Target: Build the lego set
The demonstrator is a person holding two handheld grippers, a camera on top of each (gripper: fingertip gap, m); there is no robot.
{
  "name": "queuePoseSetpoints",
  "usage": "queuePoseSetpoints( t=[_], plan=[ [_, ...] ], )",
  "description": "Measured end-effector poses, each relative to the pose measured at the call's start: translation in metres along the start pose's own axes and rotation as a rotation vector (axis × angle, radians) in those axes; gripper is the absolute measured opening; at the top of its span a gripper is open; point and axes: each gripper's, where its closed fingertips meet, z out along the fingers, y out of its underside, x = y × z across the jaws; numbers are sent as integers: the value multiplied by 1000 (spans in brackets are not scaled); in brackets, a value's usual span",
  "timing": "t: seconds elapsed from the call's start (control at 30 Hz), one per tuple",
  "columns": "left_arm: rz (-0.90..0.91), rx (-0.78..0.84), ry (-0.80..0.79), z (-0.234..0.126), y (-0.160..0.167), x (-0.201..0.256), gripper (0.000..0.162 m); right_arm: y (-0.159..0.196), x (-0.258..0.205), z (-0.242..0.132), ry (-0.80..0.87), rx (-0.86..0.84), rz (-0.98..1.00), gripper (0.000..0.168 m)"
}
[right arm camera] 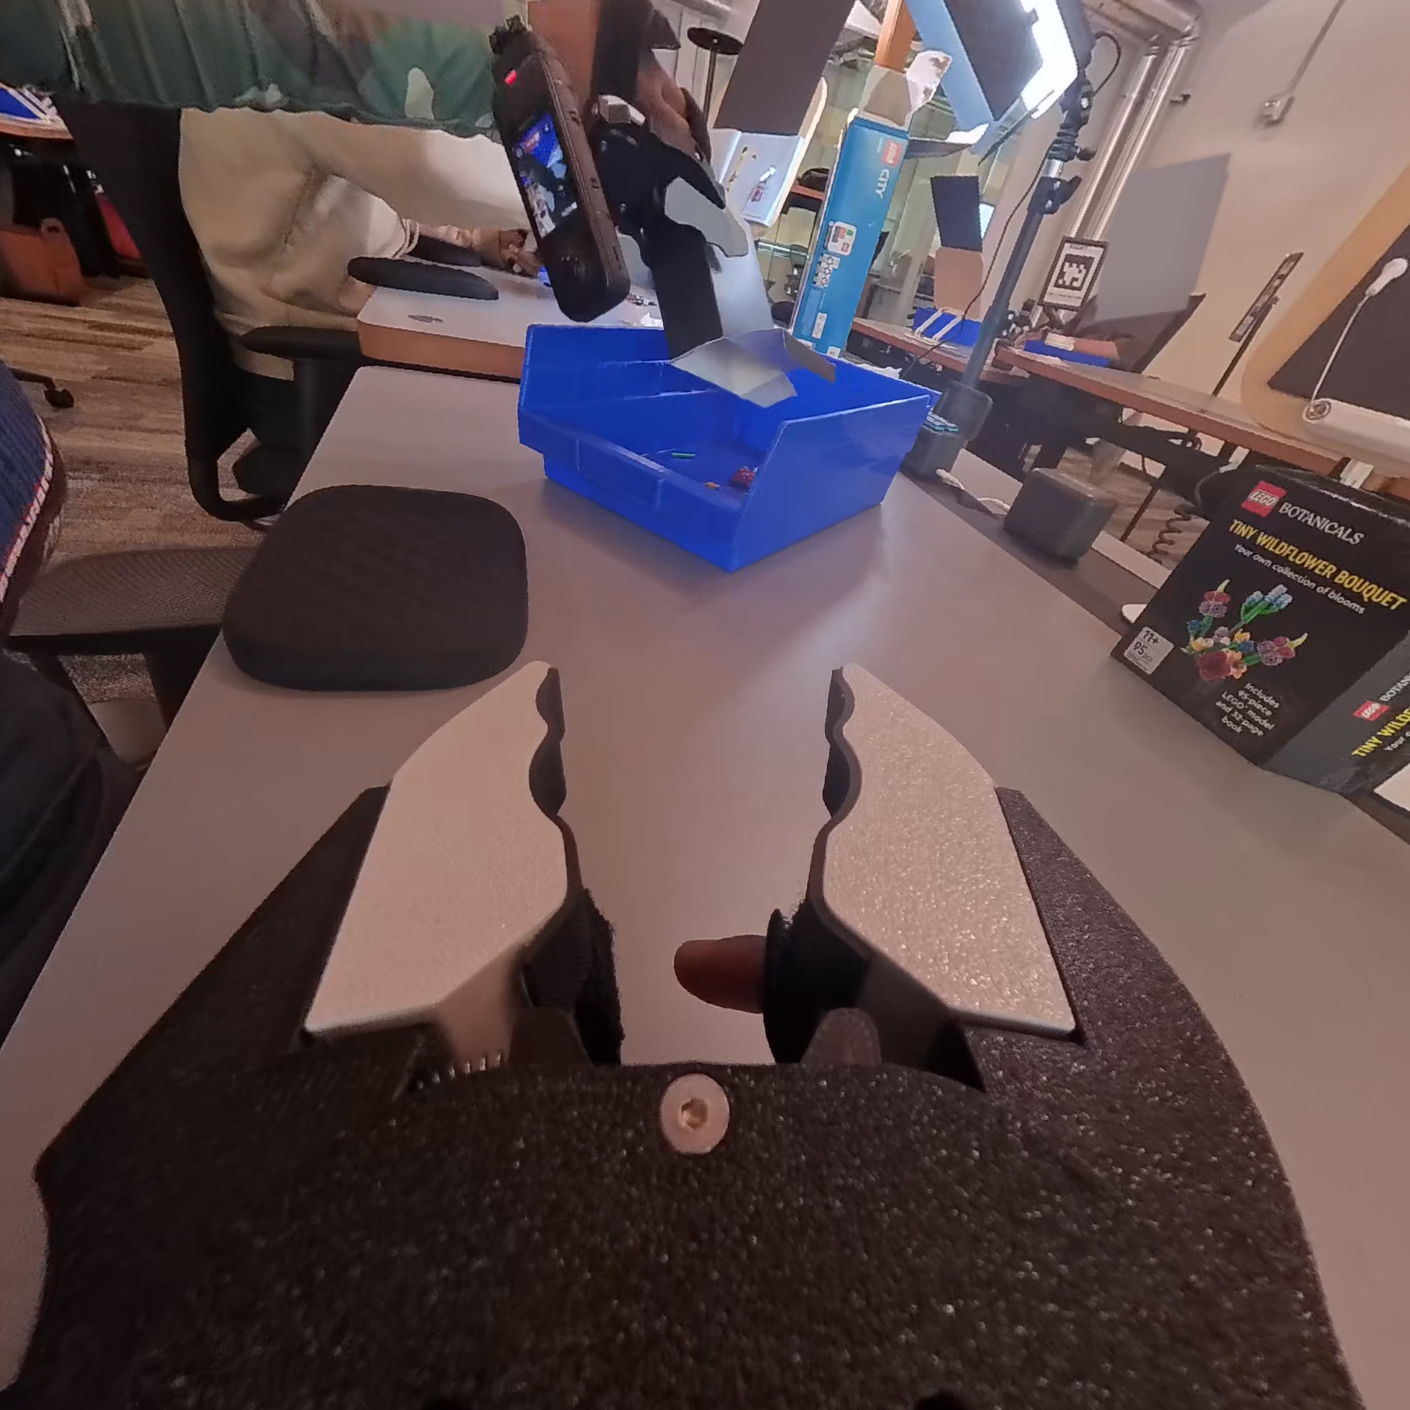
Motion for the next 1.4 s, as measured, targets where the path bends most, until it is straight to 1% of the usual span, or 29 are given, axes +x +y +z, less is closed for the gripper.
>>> queuePoseSetpoints(
  t=[0.13,0.23,0.33,0.37,0.47,0.53,0.63,0.73,0.8,0.97,1.07,1.17,1.27,1.37,1.4],
  plan=[
    [-86,52,25,-4,-6,1,60,0,0,0,-2,-3,2,67],
    [-262,175,162,-10,-20,13,61,0,0,0,-1,-1,3,67],
    [-329,219,179,-15,-21,11,61,0,0,0,-1,-3,6,67],
    [-358,242,180,-17,-22,9,61,1,0,0,-1,-3,6,67],
    [-394,275,100,-26,-19,-7,61,0,0,0,-1,-1,6,67],
    [-453,339,56,-35,-21,-18,62,0,0,0,-1,-2,4,67],
    [-597,504,-30,-56,-29,-38,61,0,0,0,-2,-2,1,67],
    [-778,735,-119,-89,-44,-62,61,-1,-1,0,-5,0,3,67],
    [-872,852,-164,-111,-53,-77,61,0,-1,0,-9,-2,5,67],
    [-1000,1149,-211,-165,-88,-108,61,0,-1,0,-12,-1,9,67],
    [-1064,1353,-232,-198,-108,-126,61,-1,0,-1,-6,9,18,67],
    [-1115,1537,-271,-224,-135,-142,61,-2,1,-1,-3,21,12,66],
    [-1118,1699,-257,-247,-170,-153,61,-3,2,-2,-2,38,20,66],
    [-1156,1912,-115,-270,-205,-160,64,-11,2,-5,-10,92,33,67],
    [-1153,1965,-61,-276,-217,-160,61,-16,1,-7,-18,126,42,67]
  ],
)
